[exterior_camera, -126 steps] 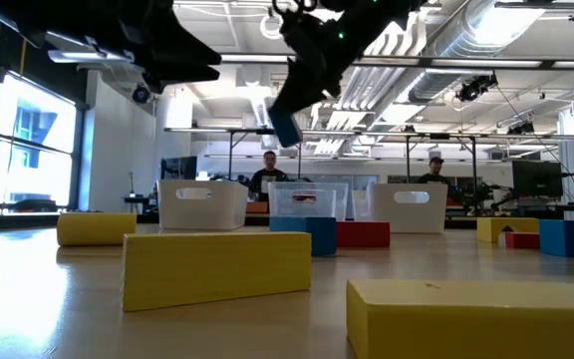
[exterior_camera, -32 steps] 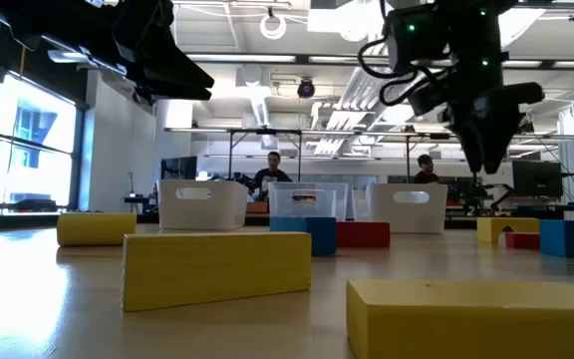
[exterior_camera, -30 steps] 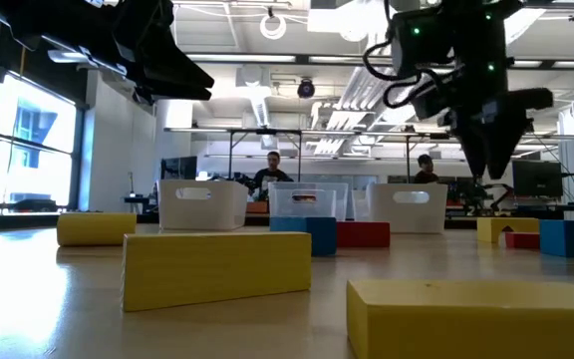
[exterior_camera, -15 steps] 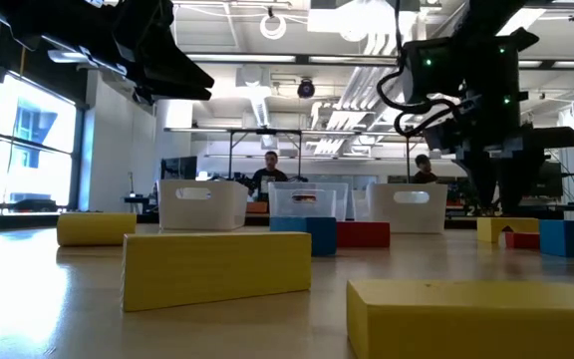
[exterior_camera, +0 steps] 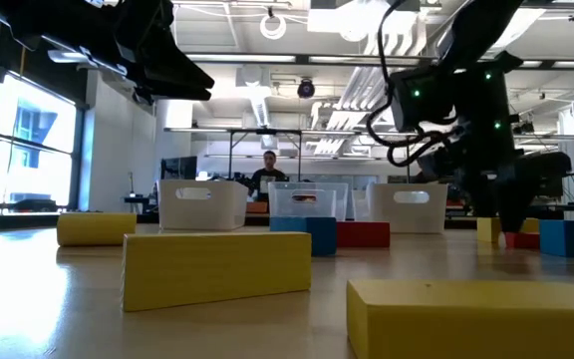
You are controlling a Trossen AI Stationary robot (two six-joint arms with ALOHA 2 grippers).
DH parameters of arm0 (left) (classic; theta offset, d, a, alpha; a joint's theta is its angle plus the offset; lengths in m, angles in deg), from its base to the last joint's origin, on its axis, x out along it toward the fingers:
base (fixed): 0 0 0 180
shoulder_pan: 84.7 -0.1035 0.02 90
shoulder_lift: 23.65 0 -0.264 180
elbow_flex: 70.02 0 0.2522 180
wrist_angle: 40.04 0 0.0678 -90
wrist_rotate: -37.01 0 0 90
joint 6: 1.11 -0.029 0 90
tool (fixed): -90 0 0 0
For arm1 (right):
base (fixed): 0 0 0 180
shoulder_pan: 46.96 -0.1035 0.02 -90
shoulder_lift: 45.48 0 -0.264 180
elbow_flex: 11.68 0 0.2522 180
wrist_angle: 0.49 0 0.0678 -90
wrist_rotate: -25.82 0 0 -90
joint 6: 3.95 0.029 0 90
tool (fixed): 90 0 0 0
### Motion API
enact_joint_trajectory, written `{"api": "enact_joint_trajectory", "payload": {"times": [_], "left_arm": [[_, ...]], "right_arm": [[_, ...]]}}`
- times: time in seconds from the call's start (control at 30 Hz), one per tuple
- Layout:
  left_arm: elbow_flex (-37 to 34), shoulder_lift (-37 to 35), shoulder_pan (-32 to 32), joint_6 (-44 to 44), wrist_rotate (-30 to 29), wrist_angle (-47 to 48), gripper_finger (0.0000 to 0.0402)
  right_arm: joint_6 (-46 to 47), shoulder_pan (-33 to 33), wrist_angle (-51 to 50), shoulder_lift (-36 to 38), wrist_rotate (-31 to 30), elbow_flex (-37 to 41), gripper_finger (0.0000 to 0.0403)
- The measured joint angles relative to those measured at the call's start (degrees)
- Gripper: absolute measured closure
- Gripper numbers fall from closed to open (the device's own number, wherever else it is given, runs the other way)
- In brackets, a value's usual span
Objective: Sort & place blocks by color
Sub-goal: Put the yellow block into the transparent bin
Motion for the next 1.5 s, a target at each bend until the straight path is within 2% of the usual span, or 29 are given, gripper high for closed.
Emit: {"api": "enact_joint_trajectory", "payload": {"times": [0.2,0.4,0.63,1.0,1.13,1.5], "left_arm": [[0.00,0.02,-0.02,-0.02,0.00,0.02,0.0202],[0.00,0.00,-0.02,-0.02,0.00,0.03,0.0202],[0.00,0.02,-0.02,-0.02,0.00,0.04,0.0202],[0.00,0.01,-0.02,-0.02,0.02,0.04,0.0202],[0.00,0.01,-0.02,-0.02,0.02,0.04,0.0202],[0.00,0.01,-0.02,-0.02,0.02,0.04,0.0202]], "right_arm": [[-0.05,0.00,-0.17,-0.25,0.23,-0.11,0.0300],[2.72,0.00,0.04,-0.26,0.69,-2.09,0.0299],[3.59,0.07,2.57,-0.26,0.57,-9.86,0.0299],[-0.11,2.87,17.52,-0.26,1.45,-19.78,0.0299],[0.09,4.55,23.17,-0.26,1.50,-20.48,0.0299],[2.27,10.02,41.15,-0.41,-2.96,-20.48,0.0298]]}}
